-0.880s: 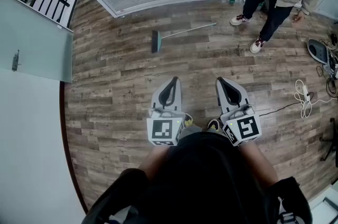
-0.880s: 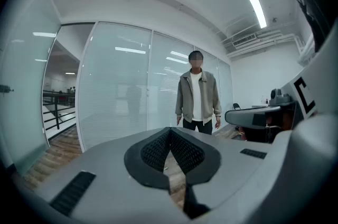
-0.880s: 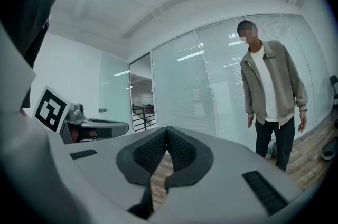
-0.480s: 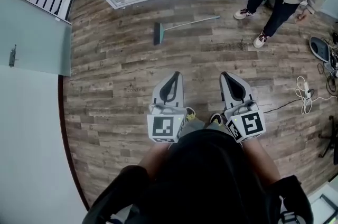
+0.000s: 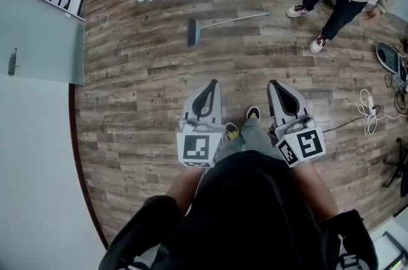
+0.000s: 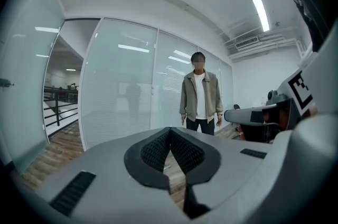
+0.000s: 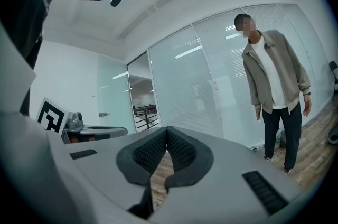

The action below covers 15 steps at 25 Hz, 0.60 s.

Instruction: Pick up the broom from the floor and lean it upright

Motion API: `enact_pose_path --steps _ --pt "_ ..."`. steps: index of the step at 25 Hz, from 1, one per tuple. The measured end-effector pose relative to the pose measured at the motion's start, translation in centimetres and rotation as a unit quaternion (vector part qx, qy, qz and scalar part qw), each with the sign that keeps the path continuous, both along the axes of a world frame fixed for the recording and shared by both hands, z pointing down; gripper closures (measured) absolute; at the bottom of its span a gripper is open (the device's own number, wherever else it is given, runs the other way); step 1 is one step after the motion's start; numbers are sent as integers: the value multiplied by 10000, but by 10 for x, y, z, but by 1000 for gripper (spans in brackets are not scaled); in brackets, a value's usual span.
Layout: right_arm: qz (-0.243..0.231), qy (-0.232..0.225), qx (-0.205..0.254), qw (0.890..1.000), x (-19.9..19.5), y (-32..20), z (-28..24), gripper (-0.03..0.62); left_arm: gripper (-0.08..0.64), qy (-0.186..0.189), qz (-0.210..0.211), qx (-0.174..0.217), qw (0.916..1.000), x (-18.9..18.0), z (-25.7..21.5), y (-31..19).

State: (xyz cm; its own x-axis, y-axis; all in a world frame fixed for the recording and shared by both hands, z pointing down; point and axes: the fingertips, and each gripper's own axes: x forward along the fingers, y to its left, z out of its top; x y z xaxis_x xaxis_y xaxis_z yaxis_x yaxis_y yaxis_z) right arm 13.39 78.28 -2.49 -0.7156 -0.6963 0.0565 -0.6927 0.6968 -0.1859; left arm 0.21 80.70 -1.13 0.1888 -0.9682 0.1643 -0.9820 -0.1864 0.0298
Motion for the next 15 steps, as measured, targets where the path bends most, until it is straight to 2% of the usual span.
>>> enact_pose_path --steps 9,15 --pt "-81 -169 -41 9998 -5 -38 -2 575 537 76 -18 -25 10000 -1 -1 -34" --pt "-47 -307 -45 9995 5 -86 -2 575 537 -15 95 -27 9999 10 -3 -82"
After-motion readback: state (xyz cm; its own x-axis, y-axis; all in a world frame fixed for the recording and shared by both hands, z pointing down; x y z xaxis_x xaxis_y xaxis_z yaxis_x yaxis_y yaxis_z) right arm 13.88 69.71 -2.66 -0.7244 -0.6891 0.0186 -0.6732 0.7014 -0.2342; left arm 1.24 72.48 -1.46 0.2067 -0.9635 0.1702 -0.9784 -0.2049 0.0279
